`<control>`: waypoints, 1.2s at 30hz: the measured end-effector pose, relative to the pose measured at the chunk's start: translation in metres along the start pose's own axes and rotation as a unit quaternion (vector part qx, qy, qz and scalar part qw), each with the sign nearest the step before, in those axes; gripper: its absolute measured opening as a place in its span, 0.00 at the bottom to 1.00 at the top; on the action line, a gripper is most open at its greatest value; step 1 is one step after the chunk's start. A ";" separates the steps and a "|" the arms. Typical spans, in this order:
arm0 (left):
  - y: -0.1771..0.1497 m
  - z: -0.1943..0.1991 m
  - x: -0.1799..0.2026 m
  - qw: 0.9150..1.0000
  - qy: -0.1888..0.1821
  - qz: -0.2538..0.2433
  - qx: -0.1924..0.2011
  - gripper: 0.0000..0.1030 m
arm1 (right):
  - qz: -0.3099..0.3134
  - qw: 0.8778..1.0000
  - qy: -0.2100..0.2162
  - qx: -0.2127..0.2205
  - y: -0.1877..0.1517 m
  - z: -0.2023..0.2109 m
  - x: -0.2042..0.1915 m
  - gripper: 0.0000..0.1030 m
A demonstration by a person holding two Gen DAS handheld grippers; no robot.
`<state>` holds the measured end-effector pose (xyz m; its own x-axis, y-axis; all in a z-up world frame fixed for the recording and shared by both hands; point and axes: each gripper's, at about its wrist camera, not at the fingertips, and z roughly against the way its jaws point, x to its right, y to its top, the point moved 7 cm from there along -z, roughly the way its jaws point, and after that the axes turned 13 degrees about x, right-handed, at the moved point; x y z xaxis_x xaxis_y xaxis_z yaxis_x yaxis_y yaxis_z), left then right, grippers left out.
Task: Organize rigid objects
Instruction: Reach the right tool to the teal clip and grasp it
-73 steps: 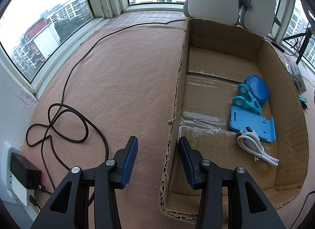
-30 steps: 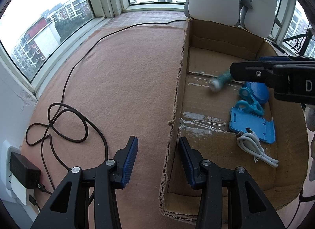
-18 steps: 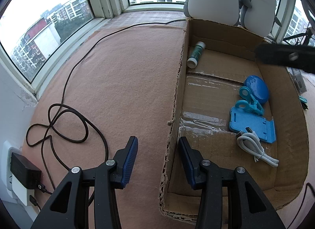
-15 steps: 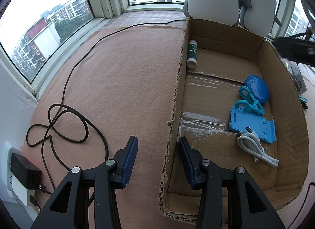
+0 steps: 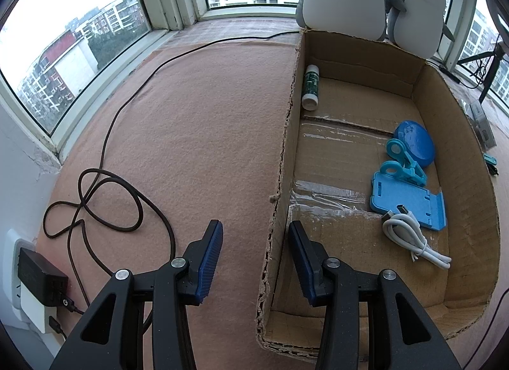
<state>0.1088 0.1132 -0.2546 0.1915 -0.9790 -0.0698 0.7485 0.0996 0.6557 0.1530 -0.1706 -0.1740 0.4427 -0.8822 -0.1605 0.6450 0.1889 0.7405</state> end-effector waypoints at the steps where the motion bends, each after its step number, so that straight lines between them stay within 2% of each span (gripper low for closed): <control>1: 0.000 0.000 0.000 1.000 0.000 0.000 0.000 0.45 | 0.003 1.000 -0.006 -0.003 -0.004 -0.001 0.007 0.67; 2: 0.000 0.000 0.000 1.000 0.001 -0.001 0.000 0.45 | 0.006 1.000 -0.011 -0.005 -0.007 -0.001 0.011 0.66; 4: 0.000 0.000 0.000 1.000 0.001 -0.001 0.000 0.45 | 0.011 1.000 -0.019 -0.016 -0.013 -0.008 0.021 0.55; 6: 0.000 0.000 0.000 1.000 0.001 -0.001 0.000 0.45 | 0.014 0.999 -0.023 -0.032 -0.019 -0.018 0.027 0.48; 11: 0.000 0.000 0.000 1.000 0.001 -0.001 -0.001 0.45 | 0.039 0.997 -0.037 -0.047 -0.025 -0.034 0.036 0.47; 16: -0.001 0.000 0.000 1.000 0.001 0.001 -0.001 0.45 | 0.056 0.995 -0.040 -0.066 -0.027 -0.047 0.042 0.39; 27: -0.001 0.000 0.000 1.000 0.002 0.000 -0.002 0.45 | 0.068 0.993 -0.041 -0.084 -0.031 -0.059 0.045 0.38; 30: -0.001 0.000 0.000 1.000 0.002 0.000 -0.001 0.45 | 0.068 0.993 -0.039 -0.090 -0.032 -0.063 0.046 0.29; 36: -0.001 0.000 0.001 1.000 0.002 0.000 -0.001 0.45 | 0.073 0.992 -0.037 -0.095 -0.031 -0.064 0.045 0.27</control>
<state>0.1084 0.1126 -0.2552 0.1945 -0.9782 -0.0724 0.7500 0.1008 0.6538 0.1924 -0.1887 -0.2462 0.4980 -0.8671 -0.0062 0.6863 0.3898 0.6141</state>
